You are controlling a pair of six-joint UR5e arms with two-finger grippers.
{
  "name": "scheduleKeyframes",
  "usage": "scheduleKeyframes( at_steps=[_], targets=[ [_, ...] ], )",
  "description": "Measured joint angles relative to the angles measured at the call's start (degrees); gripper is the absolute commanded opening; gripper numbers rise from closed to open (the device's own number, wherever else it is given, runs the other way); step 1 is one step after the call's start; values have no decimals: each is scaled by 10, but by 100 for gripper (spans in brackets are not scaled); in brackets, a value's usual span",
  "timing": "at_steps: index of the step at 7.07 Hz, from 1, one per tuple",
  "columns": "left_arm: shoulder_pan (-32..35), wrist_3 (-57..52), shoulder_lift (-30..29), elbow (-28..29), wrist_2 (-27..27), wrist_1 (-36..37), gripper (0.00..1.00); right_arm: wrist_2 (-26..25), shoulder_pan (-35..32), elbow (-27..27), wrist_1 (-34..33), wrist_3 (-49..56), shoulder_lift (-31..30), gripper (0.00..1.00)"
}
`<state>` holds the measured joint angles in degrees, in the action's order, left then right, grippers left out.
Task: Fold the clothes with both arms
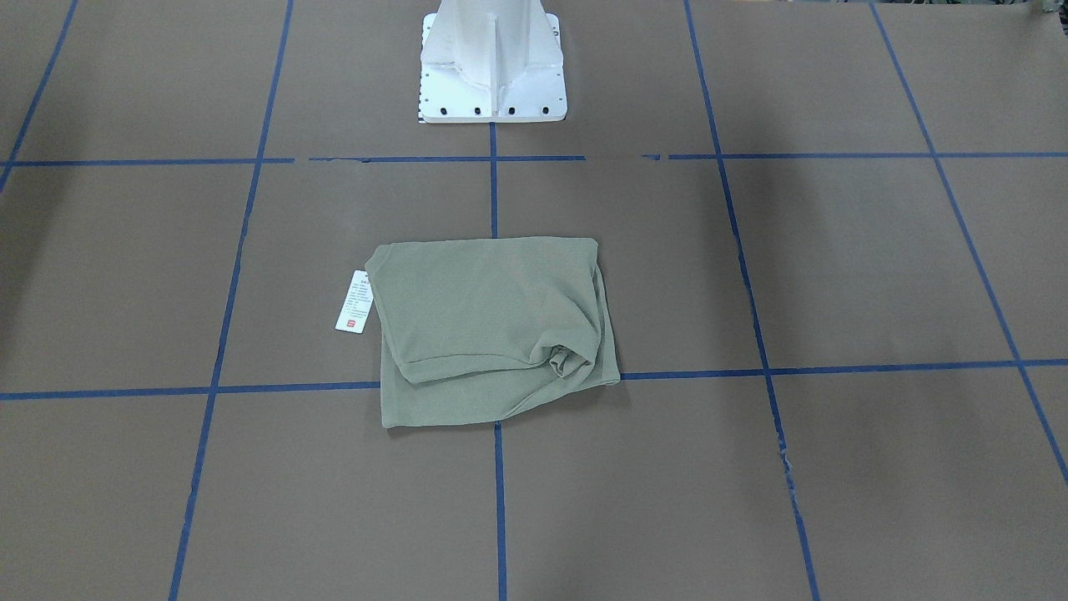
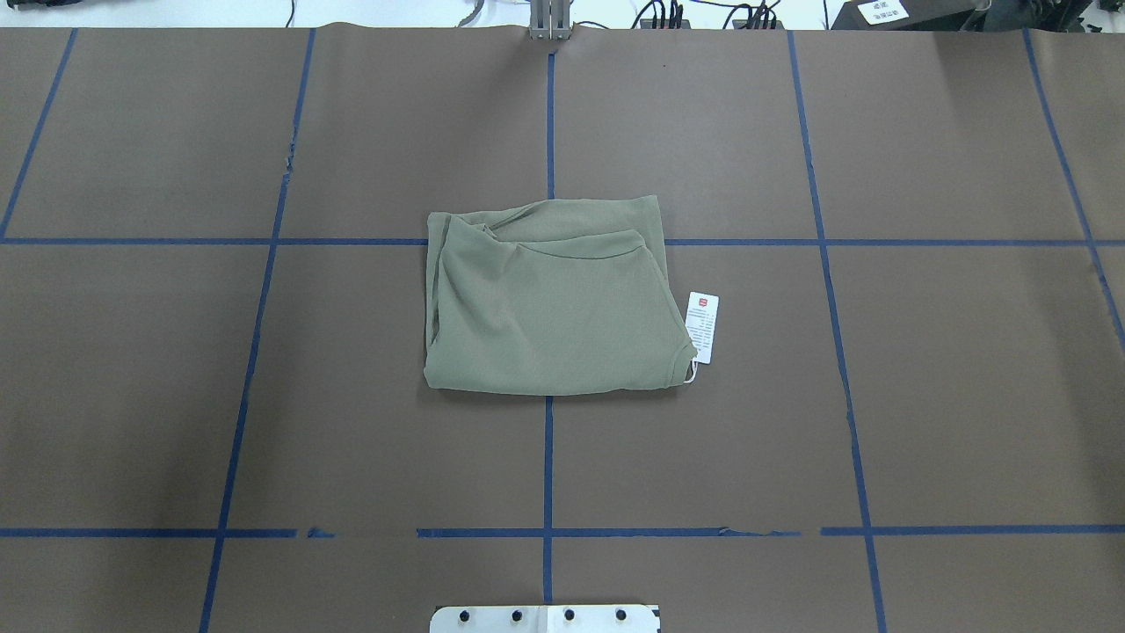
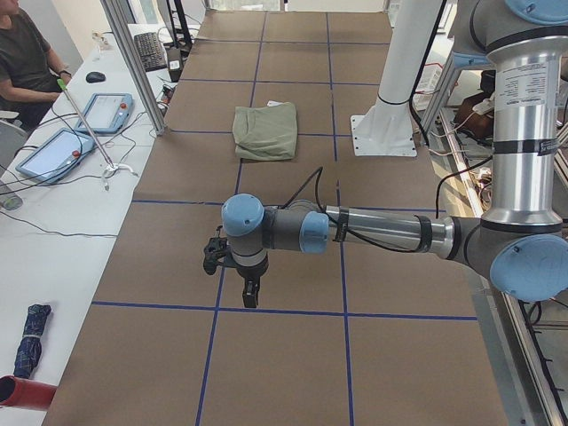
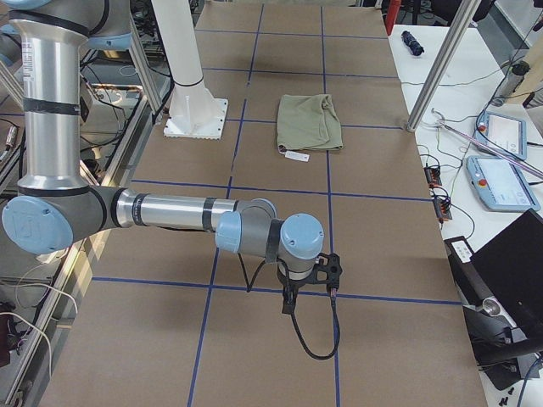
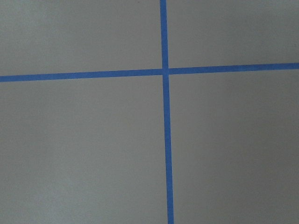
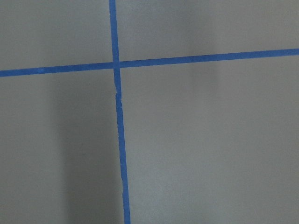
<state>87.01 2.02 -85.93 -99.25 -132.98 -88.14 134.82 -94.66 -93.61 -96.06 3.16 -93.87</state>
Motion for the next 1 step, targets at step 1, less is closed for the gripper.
scheduleKeyframes(
  at_steps=[1],
  targets=[
    [0,0,0,0,0,0,100,0,0,0,0,0,1,100]
  ],
)
